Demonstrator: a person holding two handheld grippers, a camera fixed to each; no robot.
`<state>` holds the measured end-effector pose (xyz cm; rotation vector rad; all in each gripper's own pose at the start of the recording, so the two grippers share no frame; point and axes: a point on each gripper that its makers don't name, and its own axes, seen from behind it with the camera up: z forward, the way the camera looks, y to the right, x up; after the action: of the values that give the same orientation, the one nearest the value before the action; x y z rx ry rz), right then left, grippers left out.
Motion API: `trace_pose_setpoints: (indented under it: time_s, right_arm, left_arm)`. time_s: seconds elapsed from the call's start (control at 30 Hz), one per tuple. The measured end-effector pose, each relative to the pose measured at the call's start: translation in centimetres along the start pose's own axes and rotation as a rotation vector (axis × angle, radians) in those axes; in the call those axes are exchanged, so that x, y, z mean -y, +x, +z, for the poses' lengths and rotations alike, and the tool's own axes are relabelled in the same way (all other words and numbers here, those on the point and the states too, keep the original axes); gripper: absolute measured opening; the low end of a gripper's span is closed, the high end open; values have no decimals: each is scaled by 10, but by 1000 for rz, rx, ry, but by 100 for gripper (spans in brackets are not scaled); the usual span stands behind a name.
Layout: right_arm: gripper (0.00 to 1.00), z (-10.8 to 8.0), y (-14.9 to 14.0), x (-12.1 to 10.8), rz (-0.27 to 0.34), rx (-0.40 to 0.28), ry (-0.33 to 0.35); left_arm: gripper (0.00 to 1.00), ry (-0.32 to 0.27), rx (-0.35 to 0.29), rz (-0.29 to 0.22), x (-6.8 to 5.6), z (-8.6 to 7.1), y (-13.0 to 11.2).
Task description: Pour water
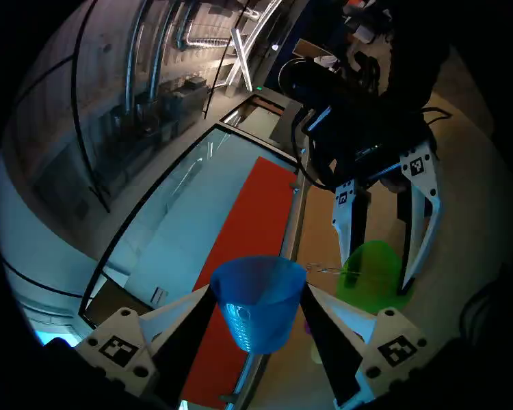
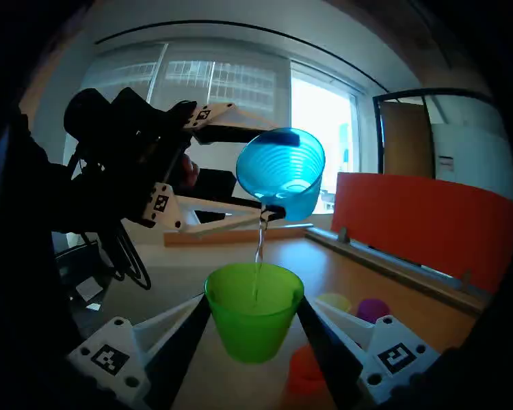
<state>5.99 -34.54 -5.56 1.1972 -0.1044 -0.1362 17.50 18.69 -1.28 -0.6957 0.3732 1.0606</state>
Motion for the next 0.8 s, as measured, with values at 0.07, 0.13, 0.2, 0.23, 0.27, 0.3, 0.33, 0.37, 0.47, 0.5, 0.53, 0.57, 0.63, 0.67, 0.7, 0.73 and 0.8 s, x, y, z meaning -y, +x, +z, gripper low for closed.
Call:
trace_pose_setpoints:
  time_s: [0.07, 0.13, 0.2, 0.23, 0.27, 0.3, 0.33, 0.37, 0.47, 0.5, 0.53, 0.57, 0.63, 0.67, 0.7, 0.73, 0.8]
  right_arm:
    - [91, 0, 0, 0, 0, 0, 0]
    - [90, 0, 0, 0, -1, 0, 0]
    - [90, 0, 0, 0, -1, 0, 0]
    - [90, 0, 0, 0, -2, 0, -1]
    - [90, 0, 0, 0, -2, 0, -1]
    - [91, 0, 0, 0, -2, -1, -1]
    - [91, 0, 0, 0, -2, -1, -1]
    - [91, 0, 0, 0, -2, -2, -1]
    - [91, 0, 0, 1, -2, -2, 0]
    - [90, 0, 0, 1, -2, -2, 0]
    - [90, 0, 0, 1, -2, -1, 0]
    - [91, 0, 0, 1, -3, -1, 0]
    - [91, 0, 0, 1, -3, 0, 0]
    - [91, 0, 0, 1, -3, 0, 0]
    - [90, 0, 0, 1, -2, 0, -1]
    - [90, 0, 0, 1, -2, -1, -1]
    - [91, 0, -1, 1, -2, -2, -2]
  left_arm:
    - [85, 0, 0, 4, 1, 0, 1]
    - [85, 0, 0, 9, 1, -1, 1]
    - [85, 1, 0, 15, 1, -1, 1]
    - [85, 1, 0, 17, 1, -1, 2]
    - [85, 0, 1, 19, 1, -1, 2]
    - [85, 0, 1, 21, 1, -2, 2]
    - [85, -1, 1, 24, 1, -2, 2]
    - [85, -1, 1, 26, 1, -2, 2]
    - [85, -3, 0, 33, 0, -2, 3]
    - [85, -3, 0, 35, -1, -1, 3]
    - [85, -3, 0, 37, -1, -1, 3]
    - [85, -3, 0, 39, -1, -1, 3]
    - [85, -3, 0, 43, -1, -1, 3]
    - [85, -3, 0, 45, -1, -1, 3]
    - [85, -3, 0, 46, -1, -1, 3]
    - [85, -2, 0, 48, -1, -2, 3]
    - [85, -1, 0, 51, -1, -2, 3]
